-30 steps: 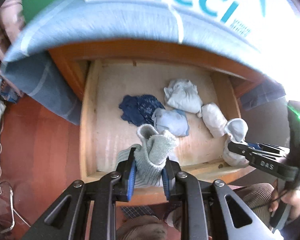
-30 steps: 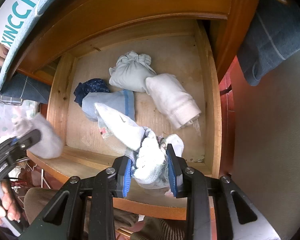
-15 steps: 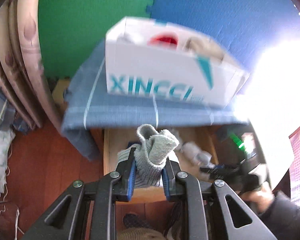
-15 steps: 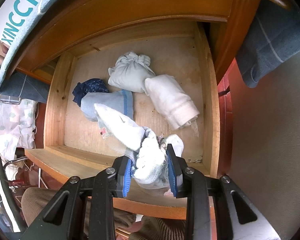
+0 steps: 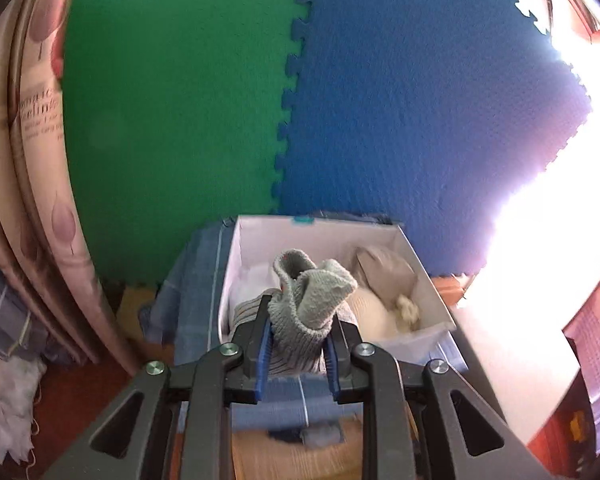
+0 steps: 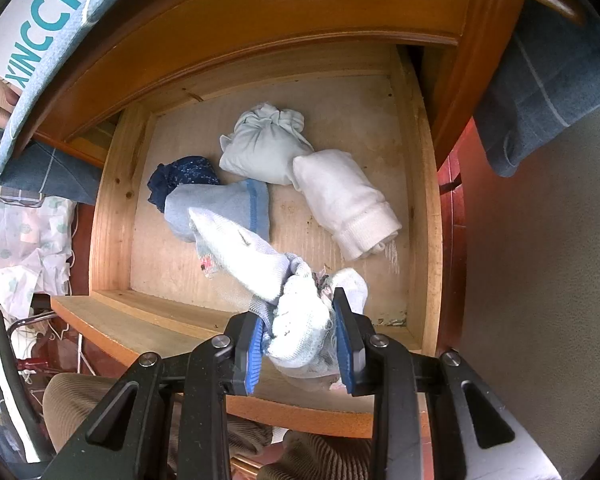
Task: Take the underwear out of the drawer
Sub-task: 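Lift the grey sock with the left tool and lower it into the box, then open the left tool to release the grey sock and withdraw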
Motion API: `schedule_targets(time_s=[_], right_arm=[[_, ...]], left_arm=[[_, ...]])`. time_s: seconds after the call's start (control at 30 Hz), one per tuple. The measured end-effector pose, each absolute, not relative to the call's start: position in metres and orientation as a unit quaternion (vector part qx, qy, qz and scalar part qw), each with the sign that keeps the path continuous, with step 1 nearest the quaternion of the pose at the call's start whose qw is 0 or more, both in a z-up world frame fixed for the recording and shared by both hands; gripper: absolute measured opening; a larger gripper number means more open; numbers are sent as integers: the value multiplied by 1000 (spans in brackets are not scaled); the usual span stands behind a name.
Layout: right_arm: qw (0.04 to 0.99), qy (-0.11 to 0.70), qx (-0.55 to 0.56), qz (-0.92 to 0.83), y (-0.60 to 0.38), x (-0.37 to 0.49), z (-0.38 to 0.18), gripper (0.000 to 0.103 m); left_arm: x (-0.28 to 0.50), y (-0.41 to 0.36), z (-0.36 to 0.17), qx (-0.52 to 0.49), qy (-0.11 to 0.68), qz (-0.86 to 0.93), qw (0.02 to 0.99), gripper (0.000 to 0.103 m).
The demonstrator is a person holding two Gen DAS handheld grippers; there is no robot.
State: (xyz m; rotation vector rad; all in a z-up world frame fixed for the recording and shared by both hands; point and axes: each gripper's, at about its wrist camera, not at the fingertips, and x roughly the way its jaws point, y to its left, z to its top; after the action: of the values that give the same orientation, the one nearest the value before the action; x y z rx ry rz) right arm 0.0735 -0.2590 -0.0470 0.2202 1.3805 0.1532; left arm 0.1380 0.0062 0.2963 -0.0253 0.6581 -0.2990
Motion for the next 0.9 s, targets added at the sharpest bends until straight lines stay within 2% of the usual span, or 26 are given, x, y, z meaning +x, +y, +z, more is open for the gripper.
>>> schedule_targets(time_s=[0.2,0.43,0.63,0.9], right_arm=[[764,634,101,70,-260,73,-46,29],[763,634,103,72,-260,73,-47,29],[763,634,103,73,-260,73,-47,29],[762,635,101,73,-259,74,-49,29]], left_arm=[[198,-8,284,-17,344,-143,928,22],[247,-16,231,-33,385,-132,913,22],[260,-21,202,-13,399,-110,910,25],[261,-22,192,-14,407,-107,907,28]])
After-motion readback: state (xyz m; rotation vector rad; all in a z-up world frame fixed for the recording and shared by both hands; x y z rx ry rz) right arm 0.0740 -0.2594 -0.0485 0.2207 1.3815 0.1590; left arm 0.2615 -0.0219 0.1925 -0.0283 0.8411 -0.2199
